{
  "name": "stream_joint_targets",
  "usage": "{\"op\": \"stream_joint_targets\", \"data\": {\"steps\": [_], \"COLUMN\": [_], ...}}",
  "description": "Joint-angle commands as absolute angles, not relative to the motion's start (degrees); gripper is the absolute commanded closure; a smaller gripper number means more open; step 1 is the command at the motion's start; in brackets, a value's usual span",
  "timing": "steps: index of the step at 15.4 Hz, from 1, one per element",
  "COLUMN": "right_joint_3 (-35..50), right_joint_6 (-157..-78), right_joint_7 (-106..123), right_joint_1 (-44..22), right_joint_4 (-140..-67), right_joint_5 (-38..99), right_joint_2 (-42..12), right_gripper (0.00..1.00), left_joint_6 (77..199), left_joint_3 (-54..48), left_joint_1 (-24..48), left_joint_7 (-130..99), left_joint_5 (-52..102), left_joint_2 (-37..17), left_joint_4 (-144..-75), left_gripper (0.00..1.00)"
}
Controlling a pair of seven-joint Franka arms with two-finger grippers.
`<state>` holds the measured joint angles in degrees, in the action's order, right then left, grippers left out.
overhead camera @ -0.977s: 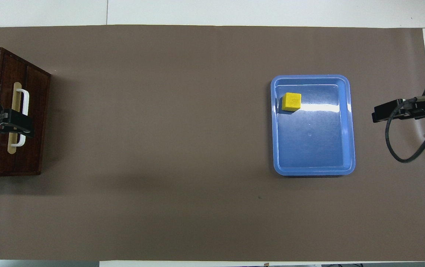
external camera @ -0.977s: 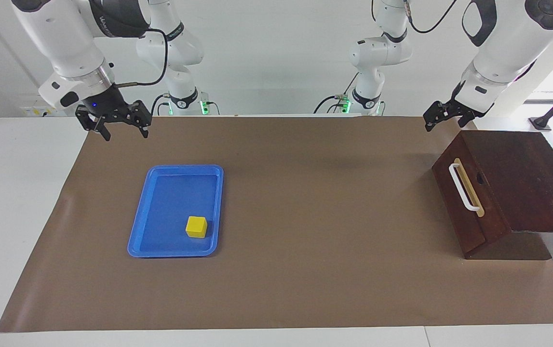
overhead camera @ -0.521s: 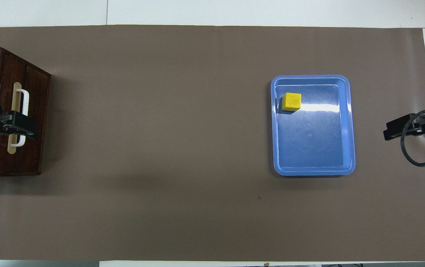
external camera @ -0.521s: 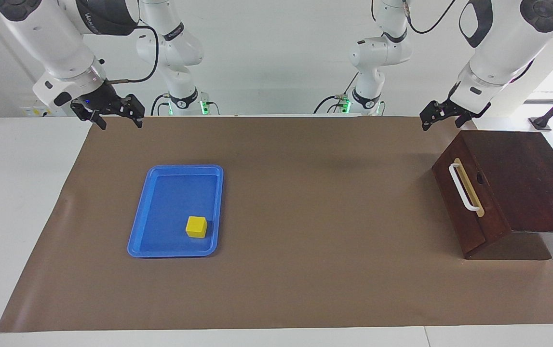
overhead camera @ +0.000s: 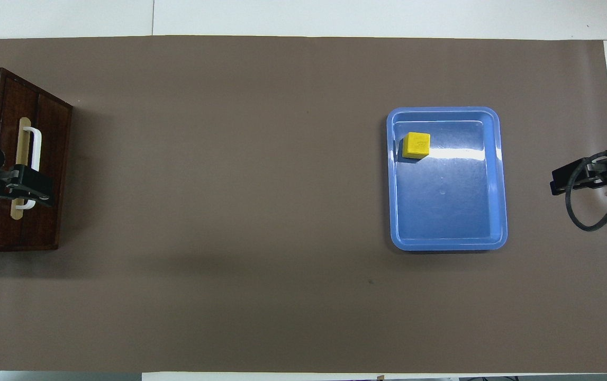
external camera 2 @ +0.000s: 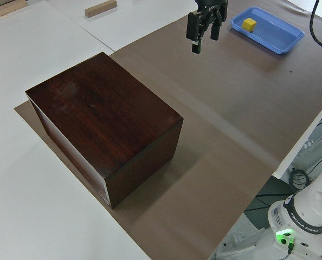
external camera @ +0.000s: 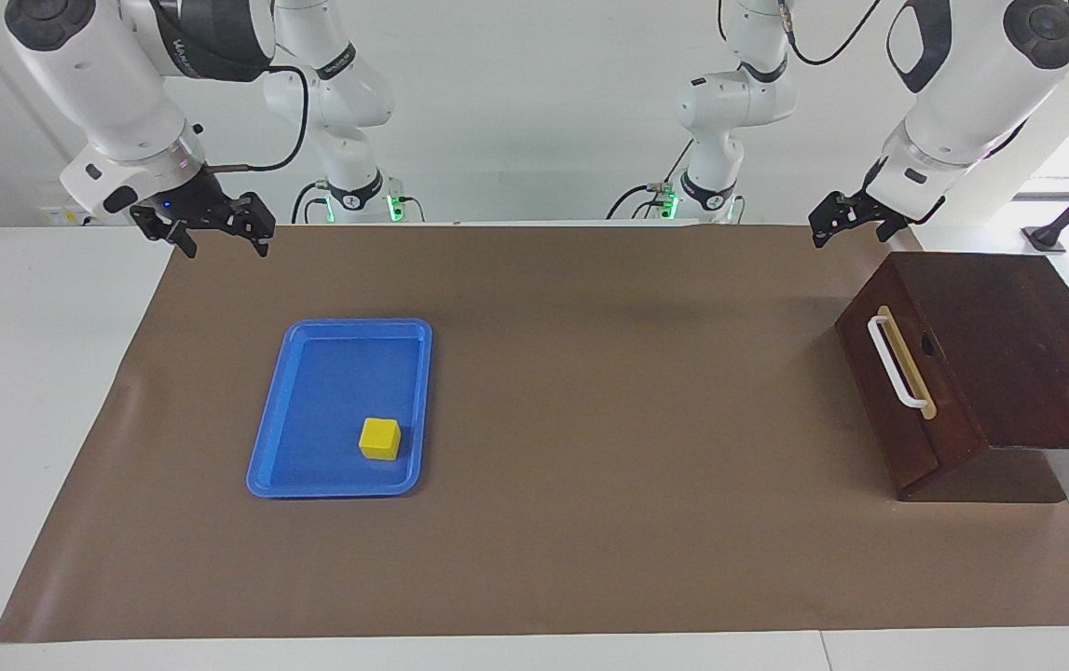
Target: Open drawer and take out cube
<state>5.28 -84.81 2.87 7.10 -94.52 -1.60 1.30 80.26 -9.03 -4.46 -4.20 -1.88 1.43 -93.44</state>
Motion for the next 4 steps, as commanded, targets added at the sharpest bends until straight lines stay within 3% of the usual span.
{"op": "stream_joint_targets", "data": {"steps": [1, 4], "right_joint_3": [6.2, 6.1], "right_joint_6": [-84.8, -84.8], "right_joint_7": [4.1, 4.1], "right_joint_1": [8.3, 8.2], "right_joint_4": [-93.8, -93.9], "right_joint_5": [-2.2, -2.3], "right_joint_2": [0.9, 1.3], "right_gripper": [0.00, 0.00], "left_joint_6": [81.1, 80.4], "left_joint_3": [-9.1, -9.1], "left_joint_1": [-5.6, -5.3], "left_joint_7": [-3.3, -3.3], "left_joint_5": [-1.1, -1.1], "left_joint_2": [2.4, 2.4], "left_joint_4": [-94.9, -94.6], "left_gripper": [0.00, 0.00]}}
